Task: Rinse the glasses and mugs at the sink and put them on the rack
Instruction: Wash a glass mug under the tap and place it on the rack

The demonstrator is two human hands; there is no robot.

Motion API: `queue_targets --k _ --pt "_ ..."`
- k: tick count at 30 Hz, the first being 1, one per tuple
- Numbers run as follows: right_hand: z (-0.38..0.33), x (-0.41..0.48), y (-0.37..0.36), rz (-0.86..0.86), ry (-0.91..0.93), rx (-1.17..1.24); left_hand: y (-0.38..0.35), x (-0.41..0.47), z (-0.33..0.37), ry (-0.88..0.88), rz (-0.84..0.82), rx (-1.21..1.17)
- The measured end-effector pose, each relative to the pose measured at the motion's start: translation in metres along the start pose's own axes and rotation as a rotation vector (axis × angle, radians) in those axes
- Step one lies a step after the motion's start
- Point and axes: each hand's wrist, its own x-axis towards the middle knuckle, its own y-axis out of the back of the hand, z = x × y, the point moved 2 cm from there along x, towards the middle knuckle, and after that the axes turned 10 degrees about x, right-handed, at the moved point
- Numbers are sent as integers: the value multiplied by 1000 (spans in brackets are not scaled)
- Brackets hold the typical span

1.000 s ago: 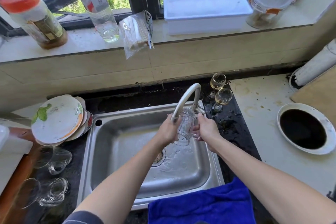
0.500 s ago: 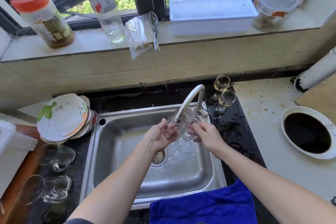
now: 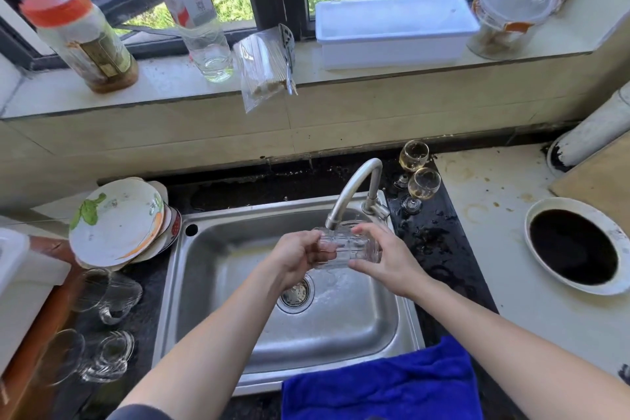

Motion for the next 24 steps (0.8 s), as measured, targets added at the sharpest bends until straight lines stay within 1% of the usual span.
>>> queue_targets --k 2,5,6,7,8,9,10,11,12,15,16,18,19,20,21,22,23,24 --pt "1 3 -5 81 -90 183 -5 -1 1 -30 6 -26" --pt "-4 14 -9 276 -375 491 -13 -4 -1 -77 5 -51" --pt "-7 16 -10 309 -463 539 -15 -5 -3 -84 -6 -63" --pt "-10 18 -11 322 -506 516 -16 -6 -4 -83 -22 -73" --pt "-12 18 -12 320 -509 422 -16 -6 -6 -75 -38 -86" --pt "-12 19 -13 311 -465 269 -15 -6 -6 -61 -47 -104" --pt "-10 19 -14 304 -377 83 -14 -7 -5 -50 -47 -128" --pt "-8 21 -15 292 -273 -47 -12 -7 -3 -45 -40 -149" --pt "-7 24 -15 301 -218 -89 -12 -8 -1 -40 -32 -162" --pt "-9 30 -12 405 -237 54 -11 -8 -1 -19 -8 -177" --pt "-10 31 -13 413 -214 -4 -11 -7 -2 -13 -4 -183" --pt "-11 29 -20 345 -109 -159 -9 -8 -3 -29 5 -183" --pt "-11 30 -24 300 -78 -170 -7 -8 -2 -55 13 -165" --pt "-9 31 -24 262 -118 -89 -4 -8 -1 -92 14 -135" --pt "-9 32 -21 250 -231 85 -1 -9 -1 -134 12 -95" --pt "-8 33 -19 256 -393 288 1 -11 0 -172 11 -52" --pt "-4 36 -16 261 -527 418 2 -12 0 -201 9 -15" --pt "-6 37 -15 260 -571 435 3 -12 0 -209 7 15"
